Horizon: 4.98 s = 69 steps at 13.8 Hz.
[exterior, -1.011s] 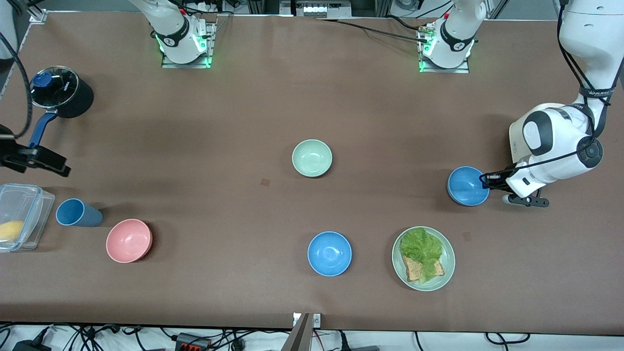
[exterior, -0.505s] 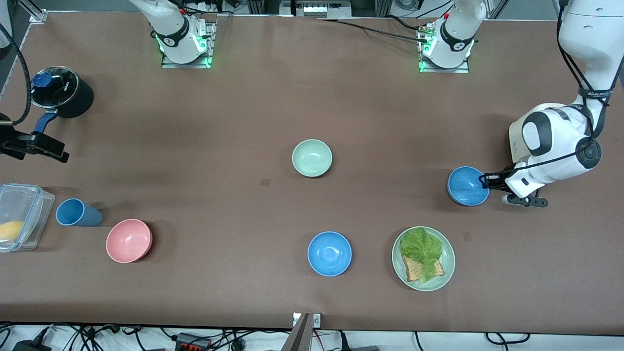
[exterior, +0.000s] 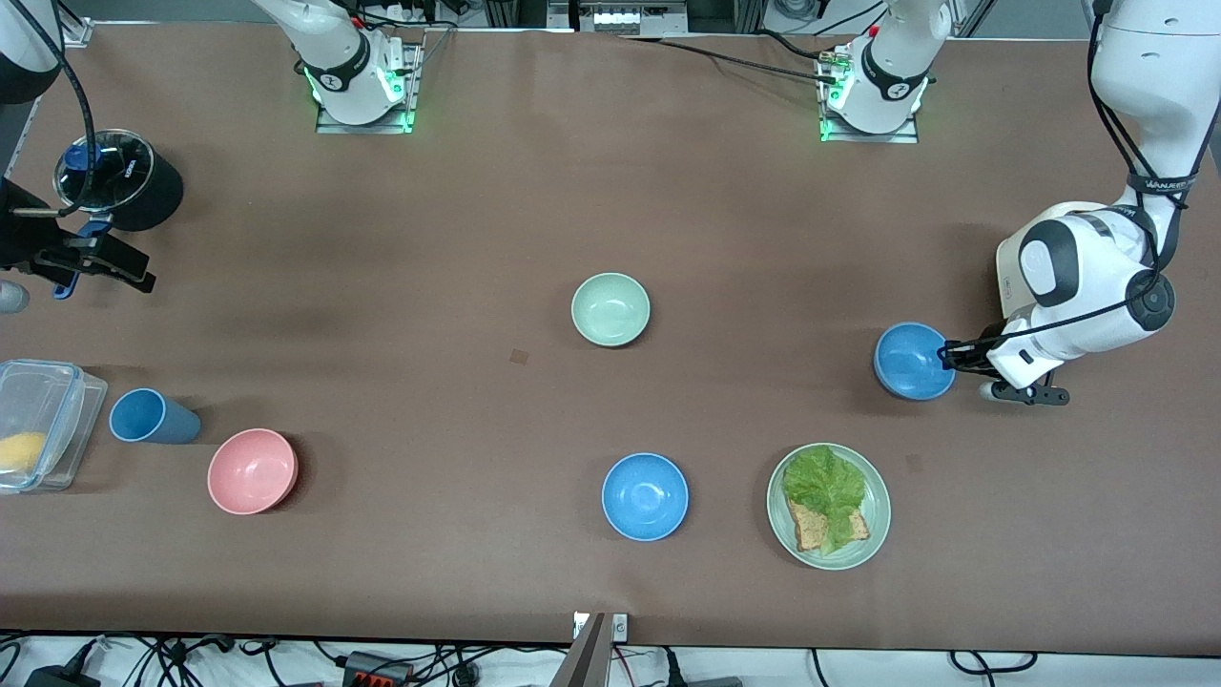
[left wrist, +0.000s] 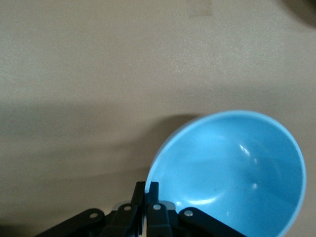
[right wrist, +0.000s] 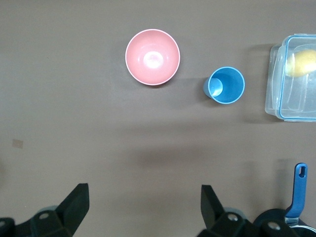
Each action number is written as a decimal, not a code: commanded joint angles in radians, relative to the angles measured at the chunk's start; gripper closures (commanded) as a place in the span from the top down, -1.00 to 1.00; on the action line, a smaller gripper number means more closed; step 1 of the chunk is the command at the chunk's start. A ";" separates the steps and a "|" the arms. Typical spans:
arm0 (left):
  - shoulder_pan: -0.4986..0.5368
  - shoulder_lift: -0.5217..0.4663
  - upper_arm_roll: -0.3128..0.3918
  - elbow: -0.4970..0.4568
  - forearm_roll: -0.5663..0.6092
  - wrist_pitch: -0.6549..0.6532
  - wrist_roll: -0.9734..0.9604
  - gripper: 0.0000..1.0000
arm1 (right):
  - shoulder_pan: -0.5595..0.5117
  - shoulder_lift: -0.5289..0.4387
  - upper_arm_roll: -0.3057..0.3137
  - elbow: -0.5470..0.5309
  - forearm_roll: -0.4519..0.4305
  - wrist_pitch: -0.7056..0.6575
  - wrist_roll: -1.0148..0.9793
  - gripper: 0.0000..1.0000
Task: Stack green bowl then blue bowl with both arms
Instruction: 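Grasp the blue bowl rim with the left gripper, then carry the blue bowl with the left gripper over the green bowl, then lower the blue bowl into the green bowl and open the left gripper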
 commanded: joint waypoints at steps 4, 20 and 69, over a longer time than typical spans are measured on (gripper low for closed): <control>0.003 -0.004 -0.009 0.099 -0.029 -0.145 -0.021 -0.98 | -0.007 -0.025 0.006 -0.035 -0.014 0.013 -0.028 1.00; -0.101 -0.009 -0.388 0.478 -0.063 -0.544 -0.687 -0.99 | -0.013 0.017 0.006 -0.029 -0.013 0.038 -0.026 1.00; -0.554 0.076 -0.378 0.203 0.223 -0.047 -1.764 -0.99 | -0.024 0.017 0.005 -0.029 -0.010 0.044 -0.011 1.00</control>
